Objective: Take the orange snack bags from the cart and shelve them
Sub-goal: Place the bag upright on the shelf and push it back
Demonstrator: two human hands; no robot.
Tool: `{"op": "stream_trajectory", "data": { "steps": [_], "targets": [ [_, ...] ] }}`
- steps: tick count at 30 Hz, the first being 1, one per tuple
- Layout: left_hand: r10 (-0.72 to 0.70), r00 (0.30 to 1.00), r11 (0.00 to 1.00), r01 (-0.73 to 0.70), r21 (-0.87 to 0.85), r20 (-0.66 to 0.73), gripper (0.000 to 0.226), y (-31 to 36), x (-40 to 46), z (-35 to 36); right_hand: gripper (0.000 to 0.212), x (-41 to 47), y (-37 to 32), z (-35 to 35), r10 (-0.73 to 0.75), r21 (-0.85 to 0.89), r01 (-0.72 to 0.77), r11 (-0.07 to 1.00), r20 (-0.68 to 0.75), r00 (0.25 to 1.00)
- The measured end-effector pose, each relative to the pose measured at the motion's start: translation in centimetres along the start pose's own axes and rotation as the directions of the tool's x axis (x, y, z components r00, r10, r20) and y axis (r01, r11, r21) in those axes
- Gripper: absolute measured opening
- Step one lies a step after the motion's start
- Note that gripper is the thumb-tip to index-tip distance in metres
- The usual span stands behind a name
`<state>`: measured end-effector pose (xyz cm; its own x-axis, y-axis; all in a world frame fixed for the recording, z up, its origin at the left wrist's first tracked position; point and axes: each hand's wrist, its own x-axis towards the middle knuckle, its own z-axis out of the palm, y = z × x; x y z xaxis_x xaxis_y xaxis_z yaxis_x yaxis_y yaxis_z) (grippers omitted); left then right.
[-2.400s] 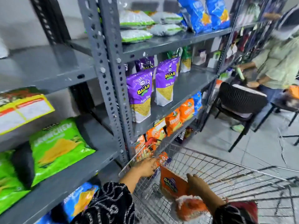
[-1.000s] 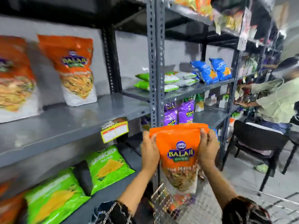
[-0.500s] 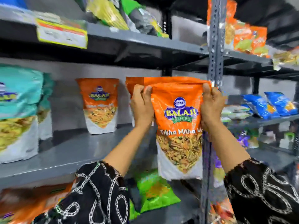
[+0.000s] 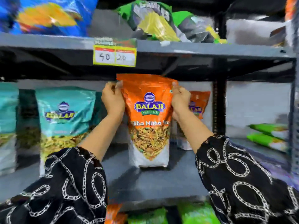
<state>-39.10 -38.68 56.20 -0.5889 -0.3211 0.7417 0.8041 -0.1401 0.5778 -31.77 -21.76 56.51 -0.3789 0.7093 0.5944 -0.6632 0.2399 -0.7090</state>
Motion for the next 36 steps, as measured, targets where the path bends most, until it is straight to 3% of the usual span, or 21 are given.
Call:
{"op": "stream_trajectory", "data": {
  "steps": [7, 11, 14, 17, 19, 22, 26, 28, 31, 36],
  "targets": [
    [-0.056, 0.998, 0.996, 0.058, 0.068, -0.042, 0.033, -3.4, 1.7, -1.7, 0.03, -0.6, 4.2, 3.8, 0.122, -0.034, -0.12, 0.992, 0.083, 0.989],
    [-0.072, 0.997, 0.993, 0.074, 0.096, -0.024, 0.034, -4.2, 1.6, -1.9, 0.032, -1.1, 5.2, 3.6, 0.093, -0.03, -0.09, 0.995, 0.115, 0.989],
    [-0.064, 0.995, 0.985, 0.051, 0.165, 0.075, 0.037, -3.9, 0.8, -1.6, 0.036, -1.3, 4.9, 3.3, 0.065, -0.096, -0.052, 0.994, 0.134, 0.989],
    [-0.037, 0.976, 0.958, -0.026, 0.285, 0.214, 0.062, -3.7, -1.4, -1.2, 0.052, -1.8, 4.5, 2.5, 0.031, -0.291, 0.021, 0.957, 0.174, 0.984],
    [0.041, 0.961, 0.91, -0.148, 0.388, 0.272, 0.079, -3.5, -3.1, -1.1, 0.061, -2.5, 4.2, 1.7, -0.018, -0.427, 0.101, 0.899, 0.193, 0.981],
    [0.248, 0.886, 0.797, -0.416, 0.437, 0.392, 0.083, -2.7, -5.8, -0.7, 0.065, -4.1, 3.7, -0.4, -0.162, -0.532, 0.26, 0.806, 0.225, 0.961],
    [0.454, 0.718, 0.63, -0.677, 0.38, 0.528, 0.073, -1.2, -10.0, 1.1, 0.06, -6.4, 3.4, -5.6, -0.372, -0.72, 0.465, 0.515, 0.301, 0.878],
    [0.482, 0.67, 0.585, -0.726, 0.362, 0.565, 0.069, -0.8, -13.0, 2.4, 0.058, -7.8, 3.4, -9.2, -0.41, -0.781, 0.478, 0.402, 0.313, 0.857],
    [0.476, 0.628, 0.605, -0.742, 0.289, 0.616, 0.065, -0.4, -18.4, 4.3, 0.058, -9.6, 3.0, -15.7, -0.409, -0.865, 0.43, 0.256, 0.306, 0.859],
    [0.423, 0.493, 0.667, -0.737, 0.106, 0.76, 0.066, 1.4, -28.8, 7.6, 0.057, -12.7, 0.7, -27.3, -0.436, -0.941, 0.315, 0.127, 0.232, 0.87]
  ]
}}
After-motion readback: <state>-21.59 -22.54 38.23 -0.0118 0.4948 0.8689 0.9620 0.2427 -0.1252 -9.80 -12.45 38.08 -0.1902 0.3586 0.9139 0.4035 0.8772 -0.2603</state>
